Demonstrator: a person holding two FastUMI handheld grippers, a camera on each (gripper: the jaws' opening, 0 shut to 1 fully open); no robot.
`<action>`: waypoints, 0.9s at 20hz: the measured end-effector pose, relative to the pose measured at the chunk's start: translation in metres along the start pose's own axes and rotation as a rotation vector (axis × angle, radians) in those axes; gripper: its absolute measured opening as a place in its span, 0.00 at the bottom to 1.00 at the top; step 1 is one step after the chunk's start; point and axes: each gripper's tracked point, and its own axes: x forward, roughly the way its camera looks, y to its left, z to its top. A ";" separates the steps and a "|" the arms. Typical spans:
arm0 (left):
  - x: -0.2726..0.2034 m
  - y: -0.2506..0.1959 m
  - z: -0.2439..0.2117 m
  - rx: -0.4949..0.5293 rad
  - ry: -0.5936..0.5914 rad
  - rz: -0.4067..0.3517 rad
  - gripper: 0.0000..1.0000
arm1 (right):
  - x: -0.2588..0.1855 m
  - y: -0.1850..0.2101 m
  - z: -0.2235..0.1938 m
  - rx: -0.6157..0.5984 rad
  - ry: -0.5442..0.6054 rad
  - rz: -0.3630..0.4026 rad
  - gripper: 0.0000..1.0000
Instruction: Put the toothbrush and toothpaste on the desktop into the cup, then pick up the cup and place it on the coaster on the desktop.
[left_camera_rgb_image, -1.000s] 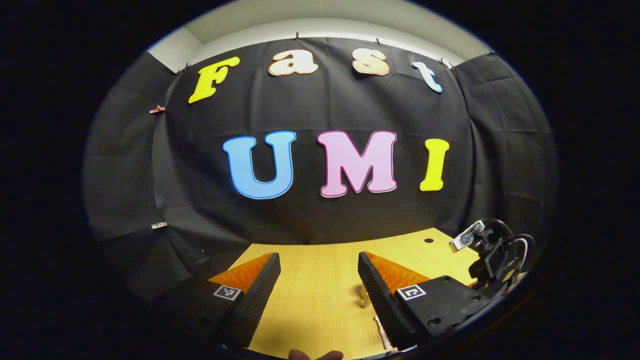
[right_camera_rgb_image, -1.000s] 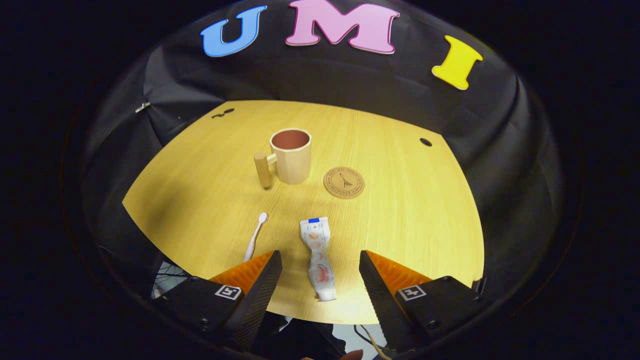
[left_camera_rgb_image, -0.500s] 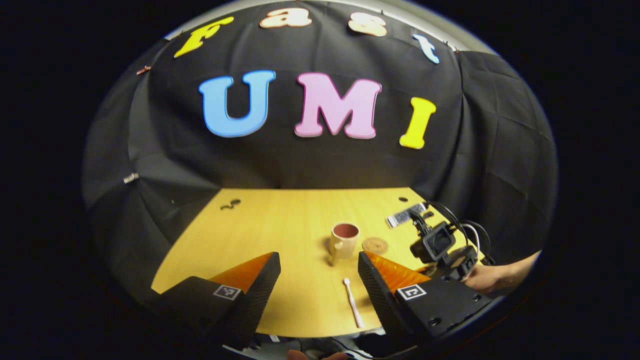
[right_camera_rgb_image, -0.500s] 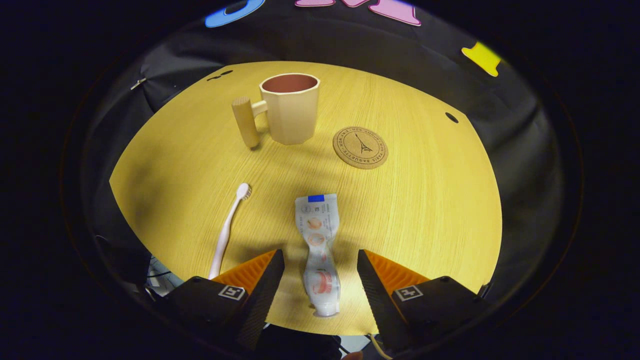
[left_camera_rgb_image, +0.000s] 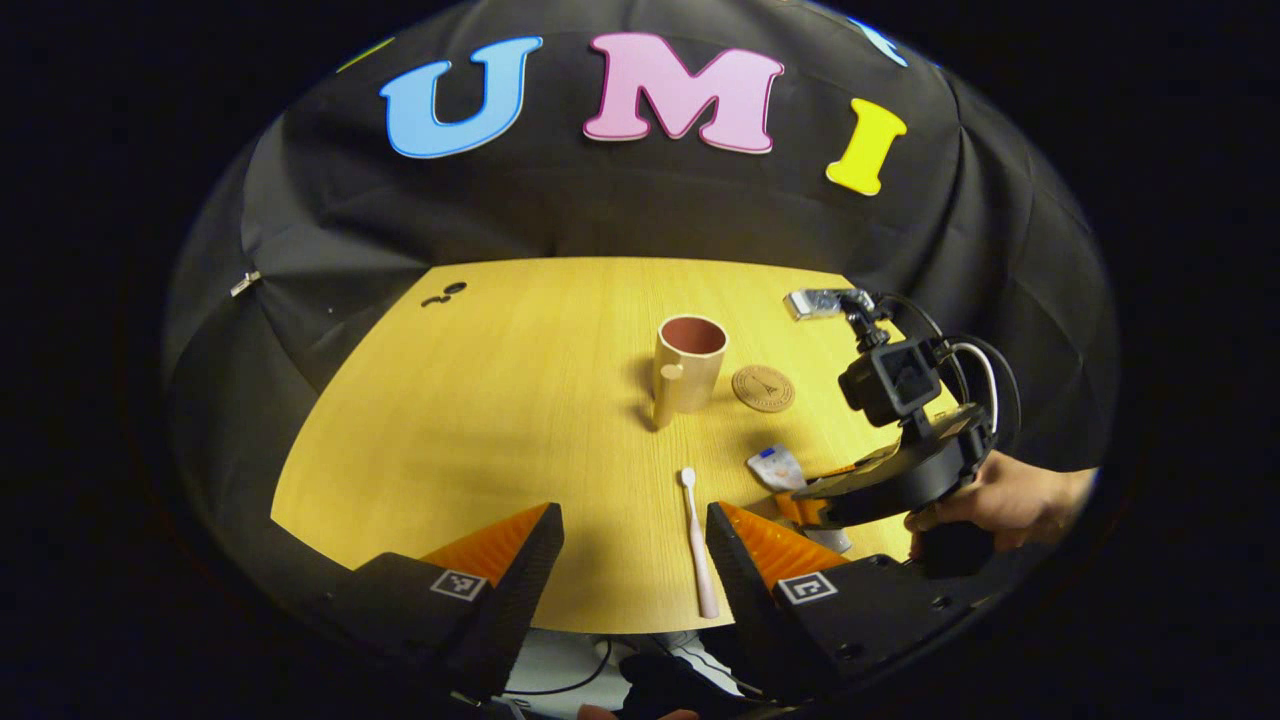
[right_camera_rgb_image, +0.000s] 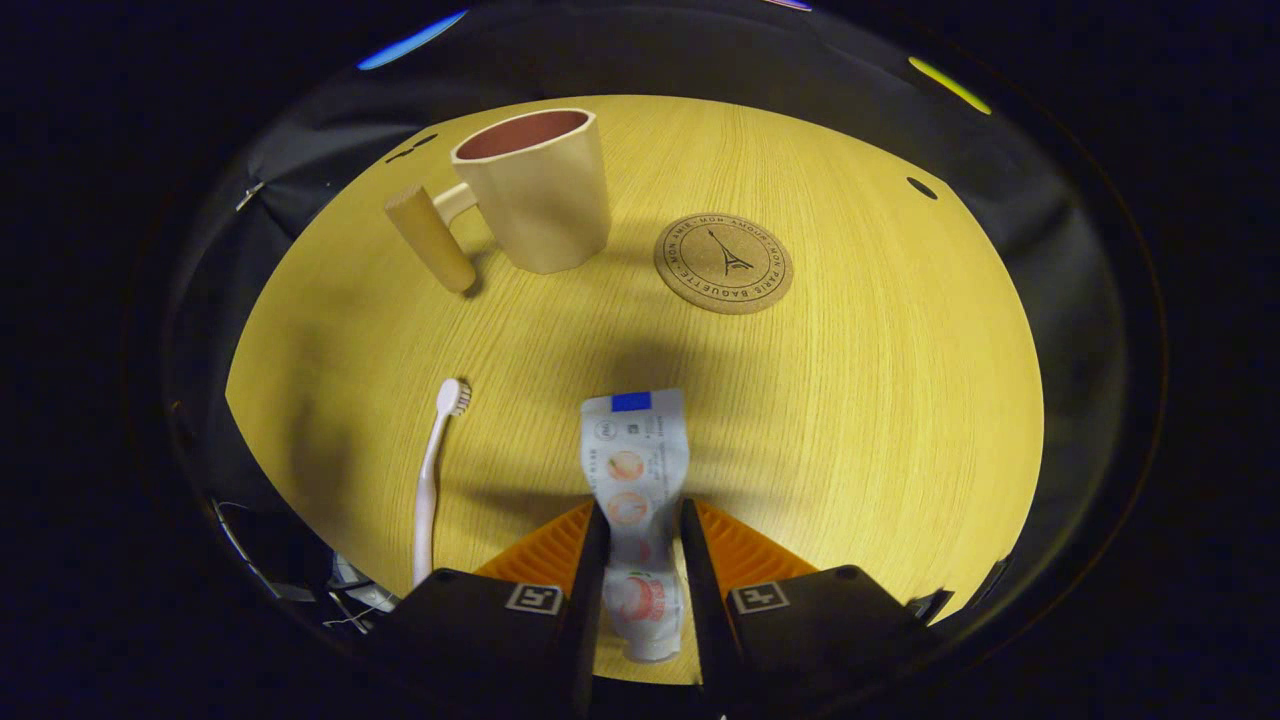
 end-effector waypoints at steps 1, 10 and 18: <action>0.009 -0.003 -0.006 -0.009 0.025 -0.001 0.88 | 0.000 -0.001 -0.001 -0.006 0.002 0.021 0.46; 0.041 -0.024 0.004 -0.009 0.052 0.025 0.82 | -0.002 -0.002 0.000 -0.017 0.016 0.115 0.33; 0.022 0.001 0.016 -0.106 0.008 0.047 0.82 | -0.004 -0.002 0.001 -0.041 -0.004 0.121 0.33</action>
